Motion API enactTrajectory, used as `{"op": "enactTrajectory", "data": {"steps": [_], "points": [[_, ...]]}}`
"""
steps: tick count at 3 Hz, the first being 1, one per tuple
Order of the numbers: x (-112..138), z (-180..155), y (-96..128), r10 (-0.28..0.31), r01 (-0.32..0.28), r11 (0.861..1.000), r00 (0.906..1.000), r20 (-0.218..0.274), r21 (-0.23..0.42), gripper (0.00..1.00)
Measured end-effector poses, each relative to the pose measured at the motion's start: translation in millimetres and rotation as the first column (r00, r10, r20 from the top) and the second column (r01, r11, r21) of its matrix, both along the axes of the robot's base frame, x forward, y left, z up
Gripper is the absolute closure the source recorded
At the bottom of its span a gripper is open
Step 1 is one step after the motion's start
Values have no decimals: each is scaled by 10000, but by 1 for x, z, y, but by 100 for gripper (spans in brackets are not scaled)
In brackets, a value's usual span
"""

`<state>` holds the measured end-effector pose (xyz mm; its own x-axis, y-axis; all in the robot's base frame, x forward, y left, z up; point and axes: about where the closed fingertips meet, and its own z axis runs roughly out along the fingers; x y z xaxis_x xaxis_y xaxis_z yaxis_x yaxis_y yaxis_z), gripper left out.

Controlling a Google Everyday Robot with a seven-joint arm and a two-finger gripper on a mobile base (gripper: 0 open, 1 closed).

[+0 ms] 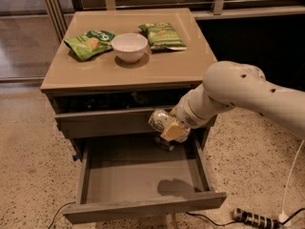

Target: Place 7up can into middle drawer

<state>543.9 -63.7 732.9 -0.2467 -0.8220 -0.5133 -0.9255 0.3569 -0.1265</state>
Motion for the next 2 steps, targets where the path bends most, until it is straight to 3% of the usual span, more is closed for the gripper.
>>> {"op": "enactTrajectory", "data": {"steps": [1, 2], "points": [[-2, -12, 2, 255, -253, 9993, 9997, 71, -257, 100], [-3, -50, 9, 879, -879, 9947, 9961, -19, -537, 100]]}}
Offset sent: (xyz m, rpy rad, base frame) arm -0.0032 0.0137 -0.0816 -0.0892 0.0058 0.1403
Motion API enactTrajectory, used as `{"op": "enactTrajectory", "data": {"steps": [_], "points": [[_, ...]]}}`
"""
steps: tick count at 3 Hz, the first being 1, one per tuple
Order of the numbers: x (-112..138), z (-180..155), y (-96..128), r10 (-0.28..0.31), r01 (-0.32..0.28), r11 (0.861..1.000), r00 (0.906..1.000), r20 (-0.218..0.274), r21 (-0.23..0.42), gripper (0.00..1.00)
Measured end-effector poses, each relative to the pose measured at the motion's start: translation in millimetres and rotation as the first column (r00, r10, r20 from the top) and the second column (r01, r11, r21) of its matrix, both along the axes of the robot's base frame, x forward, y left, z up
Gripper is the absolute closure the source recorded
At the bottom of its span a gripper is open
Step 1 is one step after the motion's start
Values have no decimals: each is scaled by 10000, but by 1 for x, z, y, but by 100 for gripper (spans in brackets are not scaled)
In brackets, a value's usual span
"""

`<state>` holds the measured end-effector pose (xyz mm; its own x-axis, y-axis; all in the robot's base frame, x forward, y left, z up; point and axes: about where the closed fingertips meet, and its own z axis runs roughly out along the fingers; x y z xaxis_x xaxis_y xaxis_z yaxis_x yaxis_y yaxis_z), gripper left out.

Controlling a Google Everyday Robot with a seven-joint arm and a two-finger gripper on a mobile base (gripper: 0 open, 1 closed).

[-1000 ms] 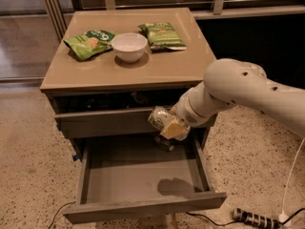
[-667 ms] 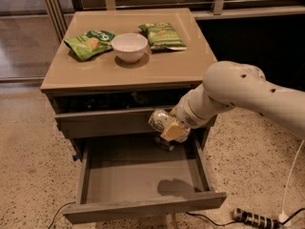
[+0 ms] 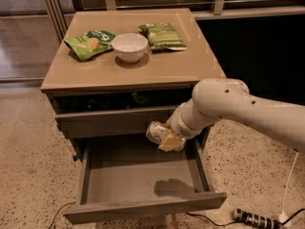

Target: Place 7up can into middle drawer

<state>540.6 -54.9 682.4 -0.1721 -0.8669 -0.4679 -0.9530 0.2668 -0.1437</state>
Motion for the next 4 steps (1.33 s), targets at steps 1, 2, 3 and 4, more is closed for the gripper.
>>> {"op": "enactTrajectory", "data": {"steps": [1, 2, 3, 4], "points": [[0, -26, 2, 306, -306, 9995, 9995, -71, 23, 100], [0, -53, 2, 418, -411, 9979, 9990, -140, 494, 100], [0, -88, 2, 404, -365, 9901, 9989, -257, 1359, 100], [-1, -111, 2, 400, -329, 9843, 9985, -376, 1735, 100]]}}
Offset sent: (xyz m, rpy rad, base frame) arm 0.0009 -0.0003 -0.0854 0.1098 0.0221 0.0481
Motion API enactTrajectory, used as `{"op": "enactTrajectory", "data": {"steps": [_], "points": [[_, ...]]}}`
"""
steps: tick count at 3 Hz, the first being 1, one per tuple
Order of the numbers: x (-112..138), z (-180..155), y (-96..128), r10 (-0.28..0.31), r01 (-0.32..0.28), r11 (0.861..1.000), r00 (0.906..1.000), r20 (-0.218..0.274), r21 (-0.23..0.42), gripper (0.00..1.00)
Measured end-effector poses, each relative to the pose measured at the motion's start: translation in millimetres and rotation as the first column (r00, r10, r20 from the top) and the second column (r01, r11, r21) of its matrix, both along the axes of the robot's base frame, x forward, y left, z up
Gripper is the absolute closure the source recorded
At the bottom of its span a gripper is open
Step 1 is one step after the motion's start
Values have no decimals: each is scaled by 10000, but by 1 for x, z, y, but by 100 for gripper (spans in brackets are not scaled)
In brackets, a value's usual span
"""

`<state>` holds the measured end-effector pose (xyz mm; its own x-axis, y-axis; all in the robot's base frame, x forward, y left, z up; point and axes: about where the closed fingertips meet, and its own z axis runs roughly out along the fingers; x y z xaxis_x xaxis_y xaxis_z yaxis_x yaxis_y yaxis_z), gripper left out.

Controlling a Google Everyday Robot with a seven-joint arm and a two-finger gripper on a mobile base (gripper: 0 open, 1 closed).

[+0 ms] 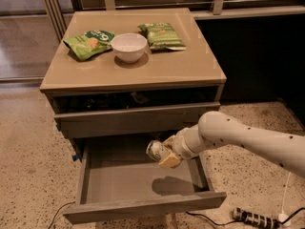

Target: Place 7up can into middle drawer

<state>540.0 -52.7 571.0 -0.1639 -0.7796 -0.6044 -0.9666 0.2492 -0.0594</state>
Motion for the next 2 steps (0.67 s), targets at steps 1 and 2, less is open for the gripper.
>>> {"op": "enactTrajectory", "data": {"steps": [1, 2], "points": [[-3, -22, 4, 95, -93, 9999, 9998, -181, 132, 100], [-12, -40, 19, 492, -482, 9985, 9979, -412, 251, 100]]}}
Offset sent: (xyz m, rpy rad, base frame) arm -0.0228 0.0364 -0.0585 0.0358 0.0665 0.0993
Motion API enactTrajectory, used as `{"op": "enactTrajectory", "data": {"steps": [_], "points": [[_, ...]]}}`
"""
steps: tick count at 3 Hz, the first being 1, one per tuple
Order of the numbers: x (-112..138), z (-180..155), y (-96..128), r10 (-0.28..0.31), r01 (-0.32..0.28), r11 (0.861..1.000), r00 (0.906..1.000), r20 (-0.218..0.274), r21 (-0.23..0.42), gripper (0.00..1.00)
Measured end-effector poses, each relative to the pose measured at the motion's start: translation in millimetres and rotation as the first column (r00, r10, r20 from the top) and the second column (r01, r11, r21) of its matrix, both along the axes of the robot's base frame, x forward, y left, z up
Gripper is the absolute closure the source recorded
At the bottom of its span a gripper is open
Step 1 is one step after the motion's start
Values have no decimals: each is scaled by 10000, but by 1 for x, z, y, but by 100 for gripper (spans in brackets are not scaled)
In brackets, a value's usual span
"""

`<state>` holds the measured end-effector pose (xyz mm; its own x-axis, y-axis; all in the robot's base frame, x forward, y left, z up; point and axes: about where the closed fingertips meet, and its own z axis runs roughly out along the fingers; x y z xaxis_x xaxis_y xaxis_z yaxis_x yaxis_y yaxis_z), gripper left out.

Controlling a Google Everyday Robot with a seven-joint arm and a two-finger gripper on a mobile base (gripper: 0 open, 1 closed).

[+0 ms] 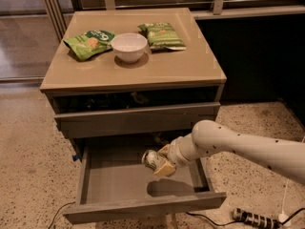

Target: Place 7up can into middle drawer

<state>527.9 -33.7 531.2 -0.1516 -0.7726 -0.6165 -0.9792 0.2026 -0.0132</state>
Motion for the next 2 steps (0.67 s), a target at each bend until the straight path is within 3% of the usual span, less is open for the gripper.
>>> {"op": "enactTrajectory", "data": {"steps": [2], "points": [[6, -26, 14, 415, -416, 9991, 9990, 159, 27, 100]]}}
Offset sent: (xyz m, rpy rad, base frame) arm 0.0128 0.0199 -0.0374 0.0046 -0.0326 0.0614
